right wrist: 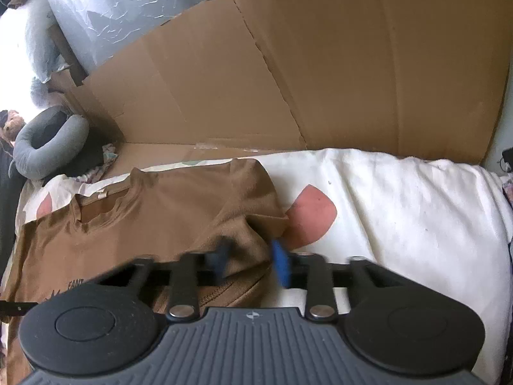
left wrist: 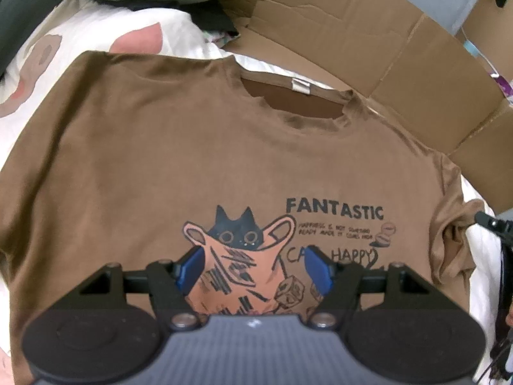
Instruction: Fold clothes
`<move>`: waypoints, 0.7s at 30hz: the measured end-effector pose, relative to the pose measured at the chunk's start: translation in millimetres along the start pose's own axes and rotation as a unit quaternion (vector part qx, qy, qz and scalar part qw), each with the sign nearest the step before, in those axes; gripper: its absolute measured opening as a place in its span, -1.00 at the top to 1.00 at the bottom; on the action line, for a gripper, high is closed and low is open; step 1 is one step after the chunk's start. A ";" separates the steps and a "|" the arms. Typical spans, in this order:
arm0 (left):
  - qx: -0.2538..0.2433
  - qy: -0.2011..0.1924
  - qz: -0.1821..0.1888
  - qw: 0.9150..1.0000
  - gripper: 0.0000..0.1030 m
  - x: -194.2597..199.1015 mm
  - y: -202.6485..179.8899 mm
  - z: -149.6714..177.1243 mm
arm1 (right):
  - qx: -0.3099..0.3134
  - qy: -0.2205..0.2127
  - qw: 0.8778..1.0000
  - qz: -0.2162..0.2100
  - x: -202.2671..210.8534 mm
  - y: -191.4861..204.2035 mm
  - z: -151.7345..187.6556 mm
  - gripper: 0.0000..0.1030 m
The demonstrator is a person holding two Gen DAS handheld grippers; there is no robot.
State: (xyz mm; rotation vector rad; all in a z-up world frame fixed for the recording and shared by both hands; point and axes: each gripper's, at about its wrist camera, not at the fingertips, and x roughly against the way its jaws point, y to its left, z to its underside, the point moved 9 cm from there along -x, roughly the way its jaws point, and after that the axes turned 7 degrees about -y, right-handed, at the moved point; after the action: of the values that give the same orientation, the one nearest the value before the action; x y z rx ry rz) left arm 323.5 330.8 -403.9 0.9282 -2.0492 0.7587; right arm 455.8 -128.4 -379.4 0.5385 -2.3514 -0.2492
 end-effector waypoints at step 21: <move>-0.025 0.001 -0.009 1.000 -0.38 4.5 -8.0 -3.2 | 0.069 -0.001 0.996 0.063 57.8 -28.3 -62.4 1.00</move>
State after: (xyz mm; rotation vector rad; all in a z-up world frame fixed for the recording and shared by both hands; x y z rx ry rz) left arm 329.0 327.0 -396.9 0.9156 -2.0468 0.6956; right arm 468.2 -181.3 -308.1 0.4543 -2.4052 -0.0286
